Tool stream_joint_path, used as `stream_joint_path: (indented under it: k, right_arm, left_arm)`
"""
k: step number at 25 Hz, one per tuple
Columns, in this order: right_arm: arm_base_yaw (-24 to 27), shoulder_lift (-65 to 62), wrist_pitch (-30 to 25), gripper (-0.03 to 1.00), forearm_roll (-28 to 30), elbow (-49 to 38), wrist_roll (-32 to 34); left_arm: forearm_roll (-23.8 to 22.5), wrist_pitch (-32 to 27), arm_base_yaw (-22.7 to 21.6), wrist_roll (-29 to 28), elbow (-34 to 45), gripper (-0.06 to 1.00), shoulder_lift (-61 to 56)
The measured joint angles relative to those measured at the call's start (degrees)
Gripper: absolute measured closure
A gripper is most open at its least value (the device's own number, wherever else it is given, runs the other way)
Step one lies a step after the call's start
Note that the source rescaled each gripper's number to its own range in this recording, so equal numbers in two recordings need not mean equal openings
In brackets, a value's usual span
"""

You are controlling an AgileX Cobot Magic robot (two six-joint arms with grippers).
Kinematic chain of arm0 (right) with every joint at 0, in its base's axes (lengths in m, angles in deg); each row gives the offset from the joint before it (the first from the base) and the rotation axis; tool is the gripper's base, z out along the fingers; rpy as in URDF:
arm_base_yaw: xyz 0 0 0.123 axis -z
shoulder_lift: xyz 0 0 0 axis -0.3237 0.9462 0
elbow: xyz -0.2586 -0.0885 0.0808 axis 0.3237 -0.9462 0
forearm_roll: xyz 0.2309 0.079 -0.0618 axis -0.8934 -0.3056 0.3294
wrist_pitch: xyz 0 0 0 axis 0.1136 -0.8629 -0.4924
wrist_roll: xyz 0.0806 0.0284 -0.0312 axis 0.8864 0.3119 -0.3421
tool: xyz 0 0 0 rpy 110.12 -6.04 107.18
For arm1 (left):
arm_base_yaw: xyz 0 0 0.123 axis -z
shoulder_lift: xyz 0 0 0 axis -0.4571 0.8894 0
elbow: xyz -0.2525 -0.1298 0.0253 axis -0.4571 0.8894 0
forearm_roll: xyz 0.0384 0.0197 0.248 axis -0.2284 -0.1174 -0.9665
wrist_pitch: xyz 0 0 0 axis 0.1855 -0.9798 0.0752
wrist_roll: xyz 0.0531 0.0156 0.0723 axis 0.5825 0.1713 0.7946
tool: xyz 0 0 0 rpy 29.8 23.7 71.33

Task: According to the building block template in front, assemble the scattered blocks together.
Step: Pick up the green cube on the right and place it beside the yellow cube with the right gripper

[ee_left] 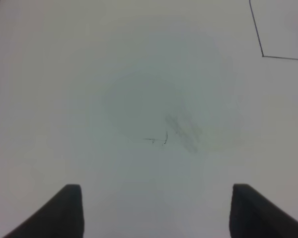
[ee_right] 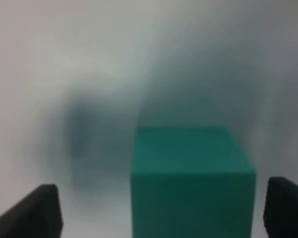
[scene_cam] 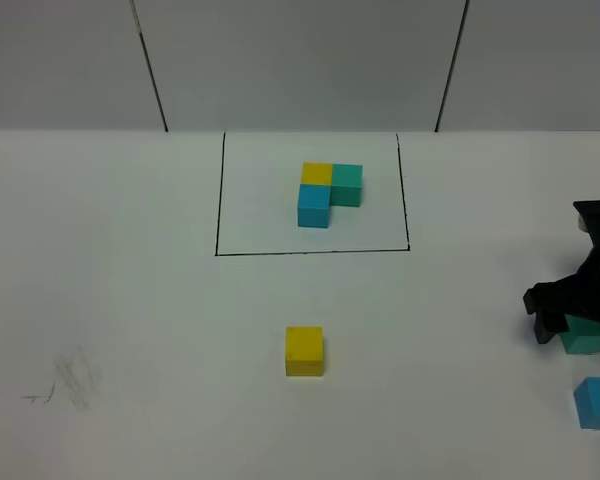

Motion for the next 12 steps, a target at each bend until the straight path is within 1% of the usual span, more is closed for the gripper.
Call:
stream_joint_path:
  k: [2,3,4,5,6,7,8,9,12]
  right_arm:
    - [0.0,0.3,1.0,0.31,0.0,0.0,0.0]
    - [0.0,0.4,1.4,0.35,0.0,0.0,0.0]
    - [0.0,0.4,1.6,0.43,0.0,0.0,0.0]
    - [0.0,0.4,1.6,0.52,0.0,0.0,0.0]
    - [0.0,0.4,1.7,0.67,0.0,0.0,0.0]
    - [0.0,0.4,1.6,0.85,0.0,0.0,0.0]
    - [0.0,0.4,1.6,0.97,0.0,0.0,0.1]
    - [0.0,0.4,1.4,0.95,0.4,0.0,0.1]
    - [0.0,0.4,0.7,0.95,1.5,0.1,-0.5]
  left_arm:
    - [0.0,0.0,0.0,0.0,0.0,0.57,0.0]
    - [0.0,0.0,0.0,0.0,0.0,0.57,0.0]
    - [0.0,0.0,0.0,0.0,0.0,0.57,0.0]
    - [0.0,0.0,0.0,0.0,0.0,0.57,0.0]
    - [0.0,0.0,0.0,0.0,0.0,0.57,0.0]
    - [0.0,0.0,0.0,0.0,0.0,0.57,0.0]
    - [0.0,0.0,0.0,0.0,0.0,0.57,0.0]
    - [0.0,0.0,0.0,0.0,0.0,0.57,0.0]
    - [0.0,0.0,0.0,0.0,0.0,0.57,0.0]
